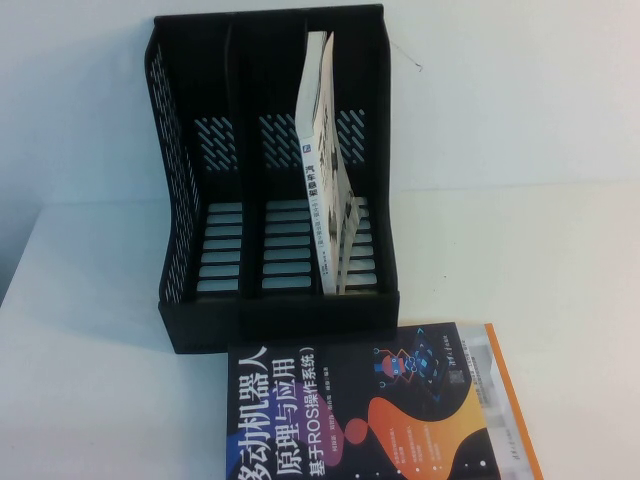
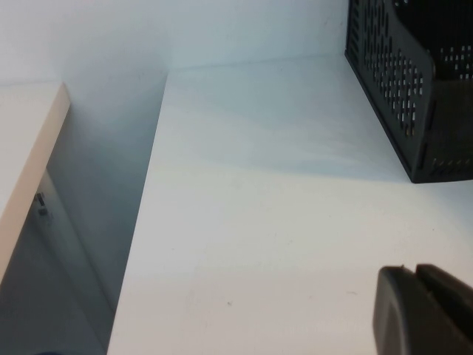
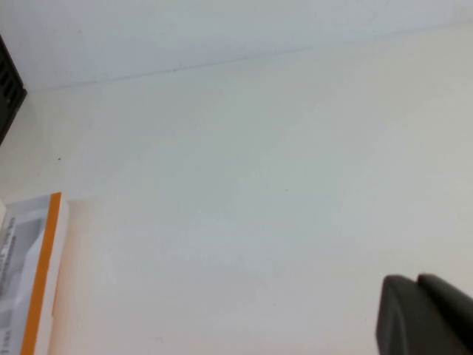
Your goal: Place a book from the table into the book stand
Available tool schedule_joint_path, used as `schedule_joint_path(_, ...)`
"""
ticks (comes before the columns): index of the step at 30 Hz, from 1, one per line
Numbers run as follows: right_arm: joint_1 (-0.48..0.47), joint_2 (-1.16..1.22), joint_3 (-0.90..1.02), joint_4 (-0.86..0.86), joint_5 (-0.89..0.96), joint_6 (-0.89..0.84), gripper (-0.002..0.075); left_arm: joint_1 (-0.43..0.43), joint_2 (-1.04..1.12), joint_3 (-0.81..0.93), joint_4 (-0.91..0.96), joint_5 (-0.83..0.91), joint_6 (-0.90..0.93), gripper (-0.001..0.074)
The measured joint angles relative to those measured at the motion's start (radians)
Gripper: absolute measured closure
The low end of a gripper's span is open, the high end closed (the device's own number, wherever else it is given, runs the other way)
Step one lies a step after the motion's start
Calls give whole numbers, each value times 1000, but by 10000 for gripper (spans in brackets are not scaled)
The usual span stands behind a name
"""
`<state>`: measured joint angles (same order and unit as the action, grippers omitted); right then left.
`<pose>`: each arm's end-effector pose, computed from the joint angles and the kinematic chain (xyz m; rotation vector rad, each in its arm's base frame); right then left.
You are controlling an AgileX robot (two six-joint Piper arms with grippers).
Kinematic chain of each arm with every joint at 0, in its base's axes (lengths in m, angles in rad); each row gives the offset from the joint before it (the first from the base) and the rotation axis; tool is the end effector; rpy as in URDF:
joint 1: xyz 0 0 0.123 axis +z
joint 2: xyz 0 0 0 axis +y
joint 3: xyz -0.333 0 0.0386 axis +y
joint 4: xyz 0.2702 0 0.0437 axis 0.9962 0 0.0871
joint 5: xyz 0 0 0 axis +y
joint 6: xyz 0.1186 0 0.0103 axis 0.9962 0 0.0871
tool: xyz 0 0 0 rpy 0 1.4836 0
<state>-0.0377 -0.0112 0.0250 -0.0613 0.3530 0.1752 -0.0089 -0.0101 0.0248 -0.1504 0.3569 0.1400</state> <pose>0.0516 -0.0045 0.1650 0.1583 1.8431 0.0362 0.0516 -0.0067 0.1650 0.0437 1.8509 -0.0554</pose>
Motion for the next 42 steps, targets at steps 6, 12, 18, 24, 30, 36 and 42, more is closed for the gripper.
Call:
schedule_joint_path(6, 0, 0, 2, 0, -71, 0, 728, 0, 0, 0, -1, -68, 0, 738)
schedule_joint_path(12, 0, 0, 2, -2, -414, 0, 728, 0, 0, 0, -28, -357, 0, 738)
schedule_joint_path(18, 0, 0, 2, -2, -736, 15, 728, 0, 0, 0, -36, -680, 0, 738)
schedule_joint_path(24, 0, 0, 2, 0, -904, 19, 728, 0, 0, 0, -36, -814, 0, 738)
schedule_joint_path(30, 0, 0, 2, 2, -952, 19, 728, 0, 0, 0, -36, -822, 0, 738)
schedule_joint_path(36, 0, 0, 2, 3, -977, 19, 728, 0, 0, 0, -16, -849, 0, 738)
schedule_joint_path(42, 0, 0, -10, 11, -927, 19, 728, 0, 0, -105, -9, -627, 0, 738)
